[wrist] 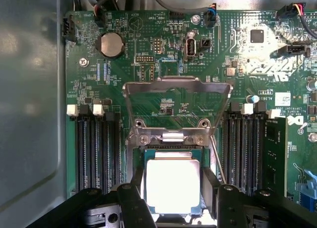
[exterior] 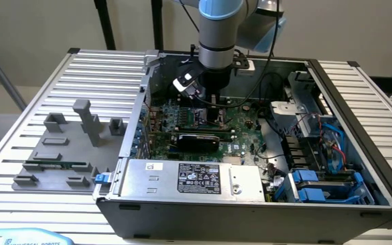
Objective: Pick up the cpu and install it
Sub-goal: 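Place the cpu into insertion slot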
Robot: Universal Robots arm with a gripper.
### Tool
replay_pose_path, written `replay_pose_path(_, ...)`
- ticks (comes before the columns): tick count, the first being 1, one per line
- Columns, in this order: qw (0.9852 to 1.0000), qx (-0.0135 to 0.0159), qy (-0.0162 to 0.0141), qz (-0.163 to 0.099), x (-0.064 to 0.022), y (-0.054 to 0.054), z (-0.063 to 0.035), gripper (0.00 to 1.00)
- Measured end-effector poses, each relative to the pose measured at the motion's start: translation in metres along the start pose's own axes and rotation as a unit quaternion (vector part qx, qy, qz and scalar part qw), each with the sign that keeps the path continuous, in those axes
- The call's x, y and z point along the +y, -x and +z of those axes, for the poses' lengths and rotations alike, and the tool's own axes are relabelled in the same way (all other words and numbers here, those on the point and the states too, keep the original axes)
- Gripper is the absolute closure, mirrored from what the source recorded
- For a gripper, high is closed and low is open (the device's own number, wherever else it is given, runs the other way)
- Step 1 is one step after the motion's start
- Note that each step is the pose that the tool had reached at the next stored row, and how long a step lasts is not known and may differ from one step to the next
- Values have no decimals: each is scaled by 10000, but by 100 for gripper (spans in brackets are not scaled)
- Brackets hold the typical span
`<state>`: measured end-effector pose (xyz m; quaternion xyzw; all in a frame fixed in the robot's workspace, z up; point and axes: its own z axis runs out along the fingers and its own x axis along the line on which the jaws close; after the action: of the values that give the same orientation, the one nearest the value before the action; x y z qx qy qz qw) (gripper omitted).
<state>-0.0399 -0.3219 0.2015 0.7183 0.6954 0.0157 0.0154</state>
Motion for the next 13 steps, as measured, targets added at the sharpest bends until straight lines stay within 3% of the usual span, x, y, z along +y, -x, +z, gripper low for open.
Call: replay_pose_path(13, 10000, -15, 3, -1, -15, -9, 20, 45)
